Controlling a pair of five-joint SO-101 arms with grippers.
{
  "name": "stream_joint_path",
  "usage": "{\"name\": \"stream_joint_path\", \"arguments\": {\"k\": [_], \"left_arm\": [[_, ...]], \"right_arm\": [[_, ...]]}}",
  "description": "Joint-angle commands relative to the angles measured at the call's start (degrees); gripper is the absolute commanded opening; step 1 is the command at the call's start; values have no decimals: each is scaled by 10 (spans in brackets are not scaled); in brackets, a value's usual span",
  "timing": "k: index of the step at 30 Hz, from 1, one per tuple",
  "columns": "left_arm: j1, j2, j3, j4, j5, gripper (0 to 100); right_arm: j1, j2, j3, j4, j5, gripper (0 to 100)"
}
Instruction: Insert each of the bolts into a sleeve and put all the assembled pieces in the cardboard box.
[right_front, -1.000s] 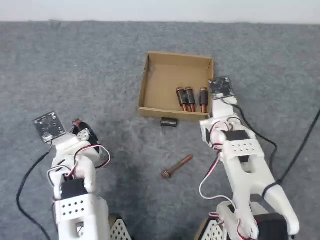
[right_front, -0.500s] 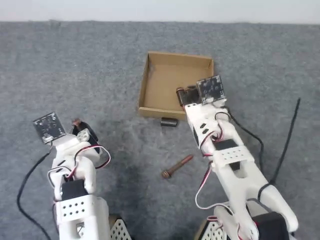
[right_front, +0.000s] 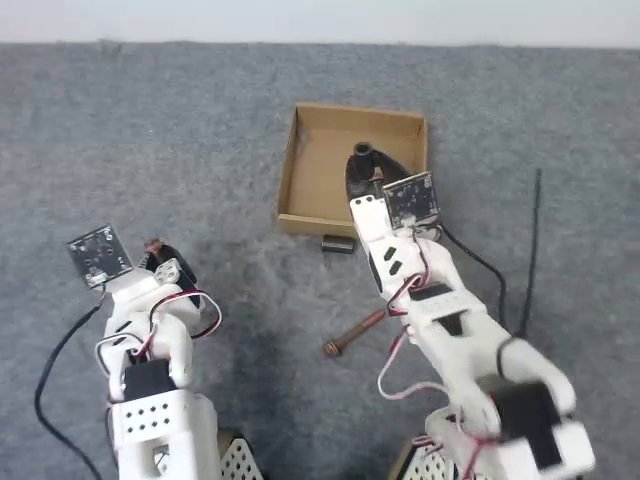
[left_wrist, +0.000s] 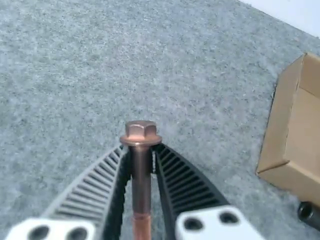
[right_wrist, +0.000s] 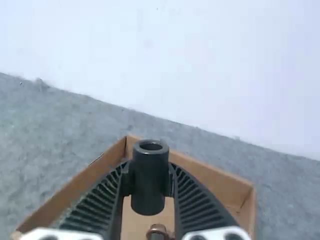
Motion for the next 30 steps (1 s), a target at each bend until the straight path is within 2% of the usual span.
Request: {"name": "stream_joint_path", "arguments": {"k": [1,9,14,20,30], "left_arm": [[0,-18,-10,-21,4,13],[-1,-18,-10,-21,3,13],[-3,-18,-10,-22,3,13],[-3,-18,-10,-22,3,13],[-4,-18,-10,-22,3,13]], "right_arm": [[-5,70,-62,-123,4,6],[-80,258,-98,-346,5,6],[-127,294,-40,-451,8,6],[-176,257,76,-516,7,6],[-256,218,218,-564,6,6]]}}
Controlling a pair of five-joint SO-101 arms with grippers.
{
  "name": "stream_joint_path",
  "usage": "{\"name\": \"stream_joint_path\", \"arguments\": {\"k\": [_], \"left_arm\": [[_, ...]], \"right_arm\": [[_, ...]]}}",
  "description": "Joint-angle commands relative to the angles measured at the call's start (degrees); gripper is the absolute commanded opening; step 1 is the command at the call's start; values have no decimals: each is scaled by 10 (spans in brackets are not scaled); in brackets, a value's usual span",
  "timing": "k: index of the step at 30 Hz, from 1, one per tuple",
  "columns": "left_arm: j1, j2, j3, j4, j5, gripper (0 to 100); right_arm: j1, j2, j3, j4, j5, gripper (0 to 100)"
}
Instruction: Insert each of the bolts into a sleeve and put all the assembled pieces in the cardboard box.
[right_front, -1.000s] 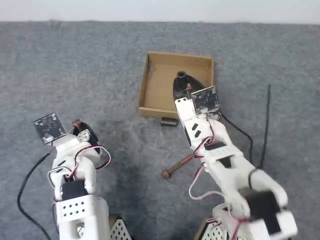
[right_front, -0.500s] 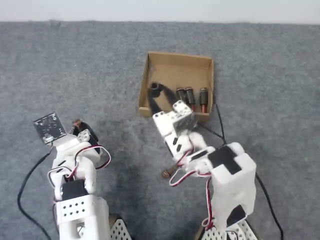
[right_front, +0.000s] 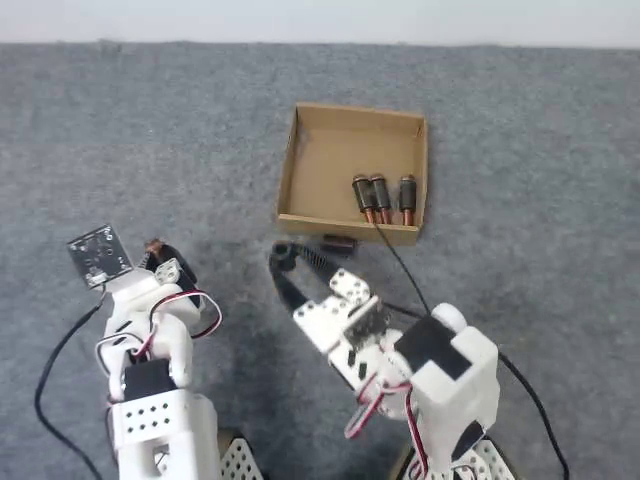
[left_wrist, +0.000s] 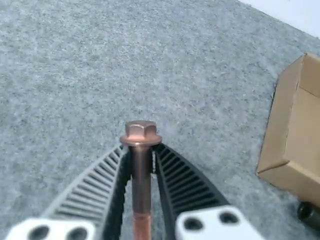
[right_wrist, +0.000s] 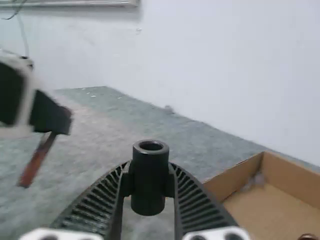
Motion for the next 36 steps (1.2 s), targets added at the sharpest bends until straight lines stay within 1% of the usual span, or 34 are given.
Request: {"name": "stream_joint_path", "arguments": {"k": [1,6,9,14,18,21,24,26,31,36], "left_arm": [[-4,-18,-10,-22,2,13],[-4,-18,-10,-22,2,13],[-4,-18,-10,-26,-24,13],[-1,-18,-18,-72,-35,13],[5,-18,-57,-113,-34,13],[40,-18,-75,-148,-34,13],[91,-18,-90,-196,-34,13],[131,-18,-107,-213,-34,13],[215,-18,-154,-216,-34,13],[276,-18,-179,-214,-34,13]], "right_arm": [[-15,-49,35,-23,6,6],[-15,-87,89,-24,4,6],[-20,-101,101,-22,4,6],[-23,-103,102,-20,4,6],[-23,-103,102,-20,4,6],[-23,-103,102,-20,4,6],[-23,-103,102,-20,4,6],[-23,-103,102,-20,4,6],[-23,-103,102,-20,4,6],[-23,-103,102,-19,4,6]]}}
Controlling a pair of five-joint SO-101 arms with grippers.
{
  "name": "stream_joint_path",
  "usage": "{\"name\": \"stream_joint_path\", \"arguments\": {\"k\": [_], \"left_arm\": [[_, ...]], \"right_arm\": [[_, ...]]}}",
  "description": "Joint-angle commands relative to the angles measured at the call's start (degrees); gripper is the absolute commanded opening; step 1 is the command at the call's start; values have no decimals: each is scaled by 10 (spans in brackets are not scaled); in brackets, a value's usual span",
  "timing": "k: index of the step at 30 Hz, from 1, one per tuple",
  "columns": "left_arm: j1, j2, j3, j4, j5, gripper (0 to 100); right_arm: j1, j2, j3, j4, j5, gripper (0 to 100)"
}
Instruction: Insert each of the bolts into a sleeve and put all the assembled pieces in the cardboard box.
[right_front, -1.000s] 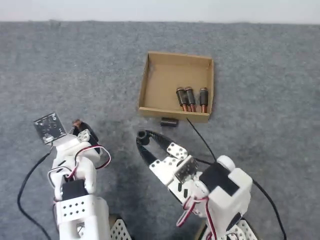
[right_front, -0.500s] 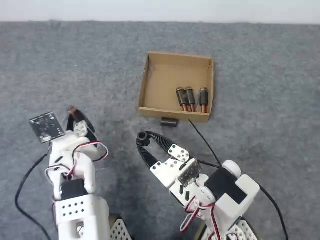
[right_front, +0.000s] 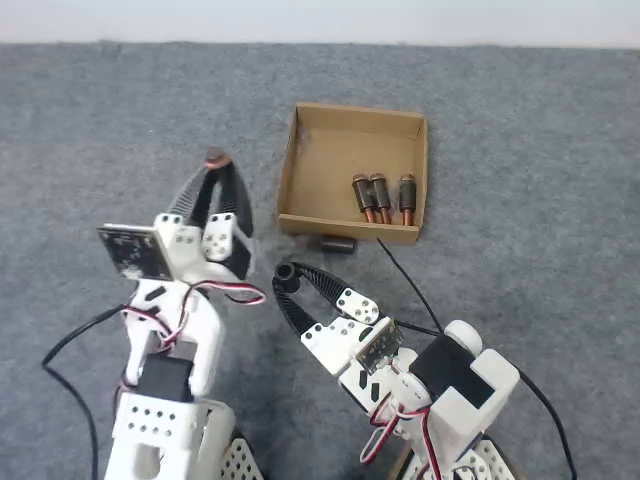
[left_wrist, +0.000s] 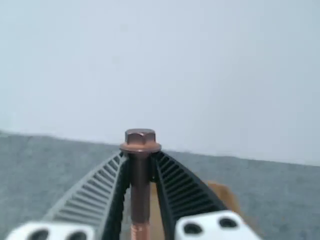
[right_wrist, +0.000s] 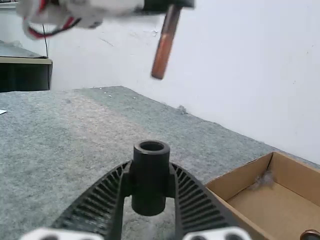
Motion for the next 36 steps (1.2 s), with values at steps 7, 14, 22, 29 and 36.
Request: {"name": "stream_joint_path", "arguments": {"k": [7,14,22,29,36], "left_arm": [[97,-19,-49,18,-8,13],[103,-100,-13,41,15,12],[103,-253,50,139,41,12],[142,-247,73,139,40,12],[151,-247,89,137,38,12]], "right_arm": [[-7,-29,17,-13,4,6],[-4,-29,16,-13,4,6],[-3,-29,16,-13,4,6],[-2,-34,17,-15,4,6],[20,-35,13,-16,4,6]]}}
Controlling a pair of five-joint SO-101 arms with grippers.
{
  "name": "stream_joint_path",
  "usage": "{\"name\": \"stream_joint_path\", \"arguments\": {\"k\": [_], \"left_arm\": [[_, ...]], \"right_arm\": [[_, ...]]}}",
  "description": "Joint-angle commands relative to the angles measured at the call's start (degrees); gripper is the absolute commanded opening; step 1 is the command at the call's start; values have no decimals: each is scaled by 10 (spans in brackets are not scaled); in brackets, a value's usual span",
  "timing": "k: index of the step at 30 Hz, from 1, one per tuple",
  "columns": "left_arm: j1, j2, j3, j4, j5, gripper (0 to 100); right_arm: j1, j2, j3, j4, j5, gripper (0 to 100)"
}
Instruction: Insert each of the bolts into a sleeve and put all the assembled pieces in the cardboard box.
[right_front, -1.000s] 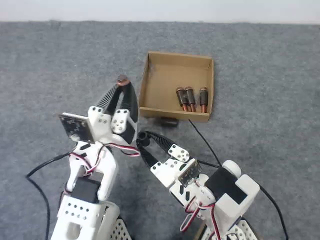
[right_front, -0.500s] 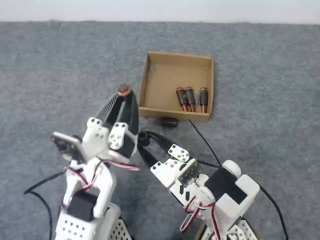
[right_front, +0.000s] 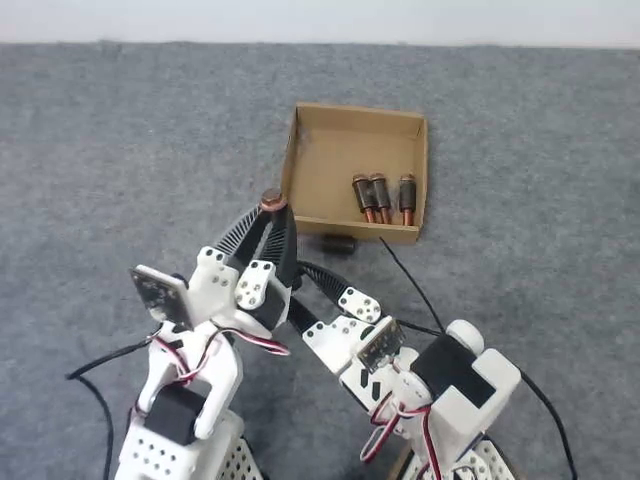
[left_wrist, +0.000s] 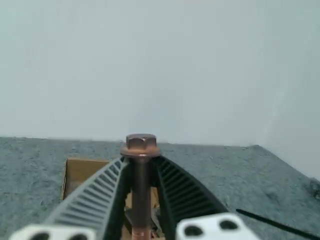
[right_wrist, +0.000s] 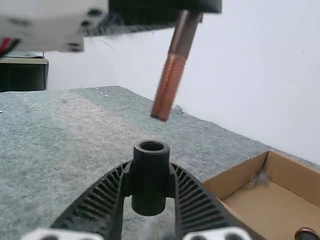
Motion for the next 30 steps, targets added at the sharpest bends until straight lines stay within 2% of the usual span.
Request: {"name": "stream_joint_path", "arguments": {"k": [1,8,20,30], "left_arm": [[8,-11,5,2,2,12],[4,-11,42,-46,-20,12],[9,-11,45,-43,-21,12],[30,-11,44,-19,-21,12]], "right_arm": [[13,-35,13,-17,4,6],[14,-35,13,-17,4,6],[53,-35,-5,-14,5,6],[59,-35,-5,-14,5,6]]}}
